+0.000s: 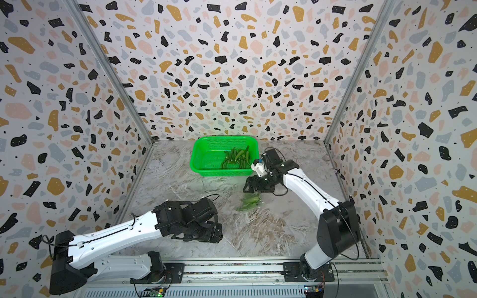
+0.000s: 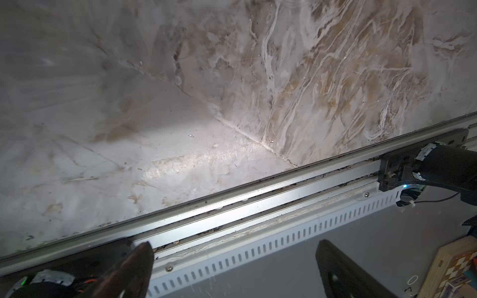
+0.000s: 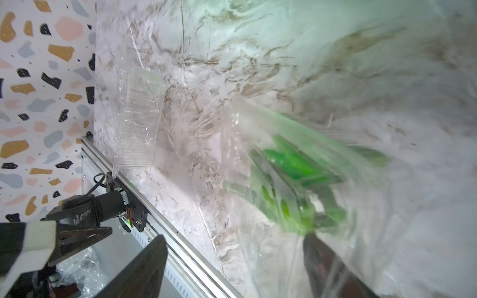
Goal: Take small green peppers out of containers
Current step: Move the packing box to the center of the board.
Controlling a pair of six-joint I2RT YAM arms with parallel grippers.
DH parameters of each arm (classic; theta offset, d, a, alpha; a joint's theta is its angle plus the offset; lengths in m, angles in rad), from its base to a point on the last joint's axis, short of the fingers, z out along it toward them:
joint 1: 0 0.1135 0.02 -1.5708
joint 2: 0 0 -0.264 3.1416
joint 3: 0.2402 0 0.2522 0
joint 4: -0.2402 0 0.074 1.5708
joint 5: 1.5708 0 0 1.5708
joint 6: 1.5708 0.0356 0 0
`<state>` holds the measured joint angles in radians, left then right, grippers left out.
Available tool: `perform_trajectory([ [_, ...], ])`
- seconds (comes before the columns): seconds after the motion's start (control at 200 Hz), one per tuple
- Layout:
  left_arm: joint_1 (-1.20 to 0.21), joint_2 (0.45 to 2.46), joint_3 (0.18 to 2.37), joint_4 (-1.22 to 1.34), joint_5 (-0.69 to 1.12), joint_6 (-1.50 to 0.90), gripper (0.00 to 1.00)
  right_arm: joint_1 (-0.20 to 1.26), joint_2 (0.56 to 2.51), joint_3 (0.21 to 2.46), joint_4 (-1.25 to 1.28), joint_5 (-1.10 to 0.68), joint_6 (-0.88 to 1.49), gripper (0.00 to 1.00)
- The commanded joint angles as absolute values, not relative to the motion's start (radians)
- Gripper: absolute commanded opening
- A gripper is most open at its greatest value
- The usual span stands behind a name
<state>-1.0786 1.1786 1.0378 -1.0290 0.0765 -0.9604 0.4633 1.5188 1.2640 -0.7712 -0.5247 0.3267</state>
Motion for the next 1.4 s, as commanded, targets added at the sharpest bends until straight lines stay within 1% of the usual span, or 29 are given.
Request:
perform_trajectory([
  [0.0, -1.080, 1.212, 1.112, -1.095, 0.010, -0.905, 0.99, 0.437, 1.451, 1.156, -0.800, -0.595, 0.309, 0.84],
  [0.105, -1.080, 1.284, 1.178, -1.092, 0.024, -0.881, 0.99, 0.430, 1.440, 1.086, -0.770, -0.605, 0.308, 0.84],
  [0.27, -1.080, 1.389, 1.290, -1.091, 0.013, -0.779, 0.99, 0.417, 1.445, 1.004, -0.706, -0.647, 0.313, 0.83],
  [0.39, -1.076, 1.447, 1.361, -1.072, -0.018, -0.719, 0.99, 0.411, 1.441, 0.948, -0.651, -0.716, 0.312, 0.81],
  [0.551, -1.026, 1.439, 1.367, -1.001, -0.054, -0.663, 0.99, 0.411, 1.430, 0.873, -0.561, -0.830, 0.315, 0.71],
  [0.686, -0.977, 1.386, 1.328, -0.918, -0.054, -0.605, 0.99, 0.422, 1.446, 0.854, -0.534, -0.868, 0.307, 0.67],
  [0.816, -0.976, 1.373, 1.283, -0.889, -0.066, -0.512, 0.99, 0.440, 1.497, 0.860, -0.500, -0.926, 0.303, 0.65],
  [0.926, -0.956, 1.361, 1.209, -0.843, -0.032, -0.486, 0.99, 0.456, 1.545, 0.884, -0.484, -0.964, 0.292, 0.64],
  [1.126, -0.905, 1.354, 1.120, -0.796, -0.011, -0.469, 0.99, 0.484, 1.649, 0.945, -0.477, -1.029, 0.258, 0.50],
  [1.392, -0.896, 1.465, 1.140, -0.797, -0.001, -0.397, 0.99, 0.540, 1.800, 1.080, -0.575, -1.033, 0.169, 0.51],
])
